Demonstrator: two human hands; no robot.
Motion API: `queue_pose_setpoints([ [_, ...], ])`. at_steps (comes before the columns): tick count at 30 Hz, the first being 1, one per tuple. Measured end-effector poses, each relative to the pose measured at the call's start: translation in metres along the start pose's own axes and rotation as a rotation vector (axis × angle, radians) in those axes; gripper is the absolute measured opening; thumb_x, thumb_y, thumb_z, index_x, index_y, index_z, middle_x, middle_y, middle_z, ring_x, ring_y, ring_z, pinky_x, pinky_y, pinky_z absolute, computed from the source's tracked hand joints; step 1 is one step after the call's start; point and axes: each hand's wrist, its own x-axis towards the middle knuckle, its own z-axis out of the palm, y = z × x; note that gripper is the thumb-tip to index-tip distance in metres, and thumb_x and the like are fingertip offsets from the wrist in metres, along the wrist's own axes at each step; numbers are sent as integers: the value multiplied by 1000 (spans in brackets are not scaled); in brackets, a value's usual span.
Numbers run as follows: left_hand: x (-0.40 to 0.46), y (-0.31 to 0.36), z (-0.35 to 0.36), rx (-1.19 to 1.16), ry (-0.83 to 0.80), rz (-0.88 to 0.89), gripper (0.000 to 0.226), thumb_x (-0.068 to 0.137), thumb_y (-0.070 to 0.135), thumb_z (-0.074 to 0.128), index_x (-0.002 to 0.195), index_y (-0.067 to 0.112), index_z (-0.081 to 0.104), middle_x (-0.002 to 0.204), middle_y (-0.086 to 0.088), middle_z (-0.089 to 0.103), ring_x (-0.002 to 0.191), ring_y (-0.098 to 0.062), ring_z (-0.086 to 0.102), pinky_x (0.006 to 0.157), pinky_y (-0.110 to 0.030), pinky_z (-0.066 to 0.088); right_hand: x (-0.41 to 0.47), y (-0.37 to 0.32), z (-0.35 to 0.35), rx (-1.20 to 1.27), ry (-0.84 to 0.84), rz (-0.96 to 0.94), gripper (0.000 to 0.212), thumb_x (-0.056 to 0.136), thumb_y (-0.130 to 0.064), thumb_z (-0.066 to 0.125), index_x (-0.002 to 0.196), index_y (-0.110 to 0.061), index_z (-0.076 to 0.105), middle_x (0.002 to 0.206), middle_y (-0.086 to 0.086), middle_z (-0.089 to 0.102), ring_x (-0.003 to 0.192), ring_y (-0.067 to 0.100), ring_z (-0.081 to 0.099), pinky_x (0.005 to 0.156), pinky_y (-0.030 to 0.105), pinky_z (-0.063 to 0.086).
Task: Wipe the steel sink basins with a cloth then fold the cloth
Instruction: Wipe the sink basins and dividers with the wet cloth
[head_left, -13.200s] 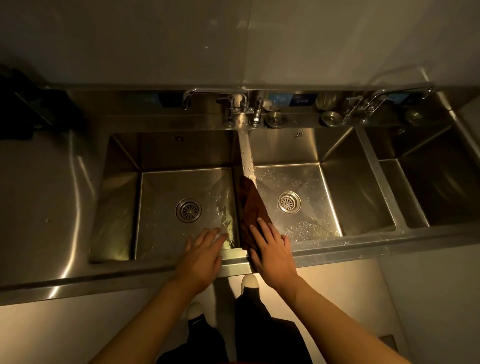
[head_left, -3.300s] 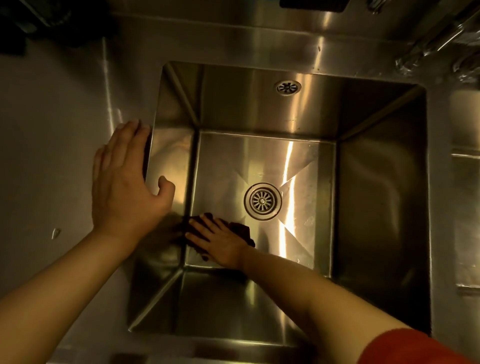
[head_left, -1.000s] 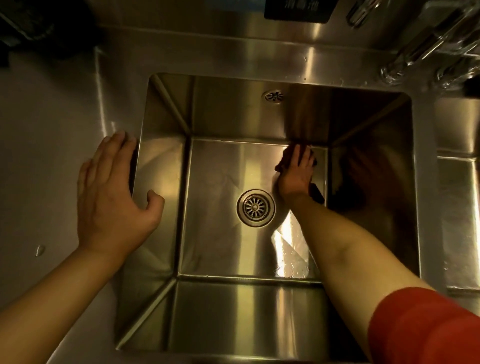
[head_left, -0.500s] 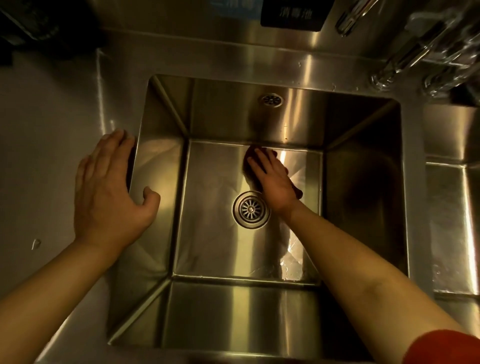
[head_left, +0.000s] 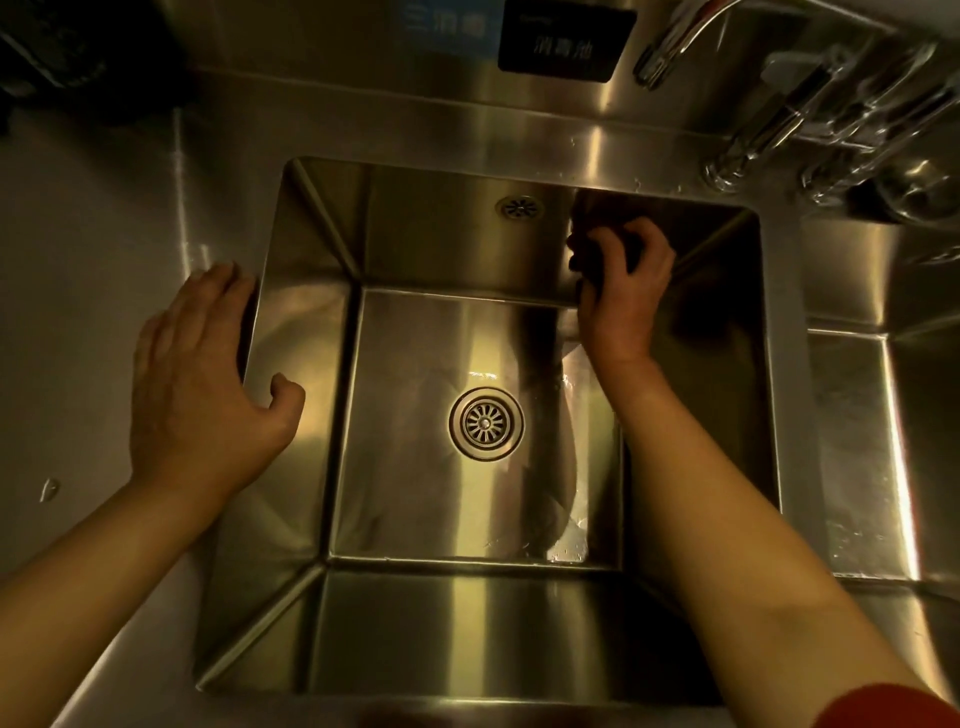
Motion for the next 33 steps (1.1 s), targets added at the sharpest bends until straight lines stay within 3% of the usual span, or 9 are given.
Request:
queue_pose_setpoints([
  [4, 0, -2, 2, -16, 23, 8, 91, 77, 38, 59, 161, 21, 28, 168, -5, 29, 156, -26, 25, 124, -57, 24, -26, 13, 26, -81, -232, 237, 43, 87, -10, 67, 129, -20, 64, 141, 14, 44, 127, 34, 45, 103, 44, 44],
  [7, 1, -6, 5, -3, 32, 25, 91, 77, 41, 58, 161, 23, 29, 167, -4, 30, 155, -27, 27, 123, -57, 26, -32, 27, 50, 68, -165, 659, 32, 87, -11, 69, 119, -16, 67, 140, 11, 45, 126, 33, 48, 106, 43, 45],
  [10, 3, -8, 6, 8, 22, 26, 92, 78, 43, 57, 162, 24, 26, 168, -2, 29, 155, -26, 26, 123, -57, 26, -28, 26, 66, 161, -126, 851, 29, 87, -12, 71, 116, -14, 66, 140, 10, 46, 127, 32, 50, 108, 41, 44],
  [13, 2, -10, 7, 12, 26, 17, 93, 78, 43, 57, 162, 24, 24, 168, 0, 27, 155, -25, 27, 122, -58, 27, -29, 7, 74, 199, -113, 809, 31, 85, -14, 75, 115, -11, 69, 135, 11, 50, 121, 32, 55, 105, 41, 46],
  [18, 3, -12, 9, 11, 28, 18, 94, 77, 45, 56, 163, 24, 22, 168, 2, 27, 154, -26, 29, 120, -60, 30, -27, -54, 88, 370, -74, 747, 28, 81, -13, 78, 107, -15, 69, 127, 5, 52, 112, 24, 58, 90, 26, 42],
  [21, 3, -12, 9, 0, 25, 16, 94, 77, 46, 55, 163, 25, 22, 168, 2, 26, 154, -27, 30, 120, -61, 30, -24, -92, 94, 520, -34, 689, 27, 83, -13, 78, 108, -12, 68, 125, 4, 52, 111, 21, 57, 98, 33, 49],
  [24, 2, -11, 7, -7, 29, 20, 94, 77, 44, 56, 162, 24, 23, 168, 1, 27, 154, -28, 30, 120, -61, 30, -18, -117, 92, 582, -22, 591, 29, 84, -17, 78, 111, -14, 69, 124, -1, 52, 112, 15, 56, 96, 26, 50],
  [28, 1, -7, 5, -10, 15, 8, 93, 78, 42, 57, 163, 23, 23, 169, 0, 26, 155, -27, 27, 122, -59, 27, -9, -117, 73, 575, -40, 448, 31, 85, -16, 78, 115, -14, 70, 124, -1, 53, 114, 16, 56, 98, 27, 52],
  [33, 1, -3, 2, -29, 13, 2, 91, 77, 41, 56, 161, 21, 28, 168, -5, 29, 156, -27, 26, 122, -61, 27, 6, -68, 27, 469, 140, 441, 31, 78, -5, 76, 108, -10, 73, 122, 9, 55, 113, 20, 58, 102, 30, 48],
])
